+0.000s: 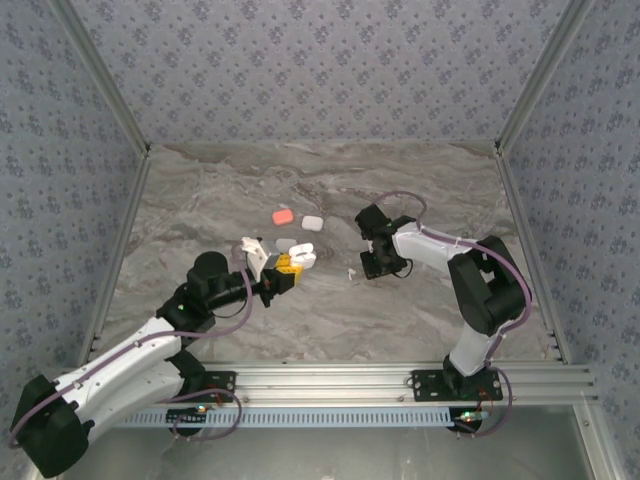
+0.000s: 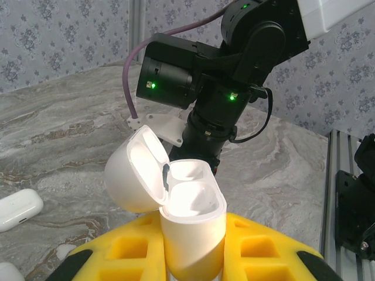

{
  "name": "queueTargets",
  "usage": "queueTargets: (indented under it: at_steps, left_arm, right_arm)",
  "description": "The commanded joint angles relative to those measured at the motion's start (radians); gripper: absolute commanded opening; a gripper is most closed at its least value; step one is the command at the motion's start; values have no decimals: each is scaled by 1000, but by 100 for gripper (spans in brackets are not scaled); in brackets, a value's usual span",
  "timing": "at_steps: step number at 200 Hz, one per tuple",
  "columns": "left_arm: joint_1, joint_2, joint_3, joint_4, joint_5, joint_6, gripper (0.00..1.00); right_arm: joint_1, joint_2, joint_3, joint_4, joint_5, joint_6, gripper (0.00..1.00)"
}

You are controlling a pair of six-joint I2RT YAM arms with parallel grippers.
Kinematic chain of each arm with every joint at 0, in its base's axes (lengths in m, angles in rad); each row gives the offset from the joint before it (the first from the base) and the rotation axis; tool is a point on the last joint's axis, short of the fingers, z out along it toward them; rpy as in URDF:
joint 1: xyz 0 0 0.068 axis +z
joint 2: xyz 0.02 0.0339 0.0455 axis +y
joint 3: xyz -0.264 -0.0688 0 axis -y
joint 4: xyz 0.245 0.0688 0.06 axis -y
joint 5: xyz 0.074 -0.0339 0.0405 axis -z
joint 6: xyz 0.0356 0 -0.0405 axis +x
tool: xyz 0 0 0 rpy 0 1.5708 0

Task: Insert the wireless bluetooth earbuds into the charging case

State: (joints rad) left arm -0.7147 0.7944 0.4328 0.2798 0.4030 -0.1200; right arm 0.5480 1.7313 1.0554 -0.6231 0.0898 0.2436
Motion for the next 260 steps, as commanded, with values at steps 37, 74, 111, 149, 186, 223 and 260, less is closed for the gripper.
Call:
queueTargets:
  at_steps: [37, 74, 111, 149, 186, 223, 260]
  left_arm:
    - [-4, -3, 7, 8, -1, 11, 1]
    - [-5, -8, 7, 2, -2, 13, 1]
    - [-5, -9, 7, 0, -2, 12, 1]
    - [-4, -7, 7, 0, -4, 14, 1]
    - [-5, 10, 3, 44, 9, -9, 1]
    - [-5, 87, 0, 177, 64, -84, 1]
    - [-6, 168, 33, 278, 115, -144, 0]
  right_arm:
    - [5, 34, 51, -51, 21, -18, 39]
    - [5, 76, 76, -28, 5, -25, 35]
    - [5, 96, 92, -29, 2, -29, 28]
    - [3, 56, 77, -28, 2, -36, 19]
    - [-5, -137, -12, 98, -89, -67, 18]
    - [-32, -432, -148, 332, -363, -66, 17]
    - [-41, -677, -265, 578, -531, -12, 18]
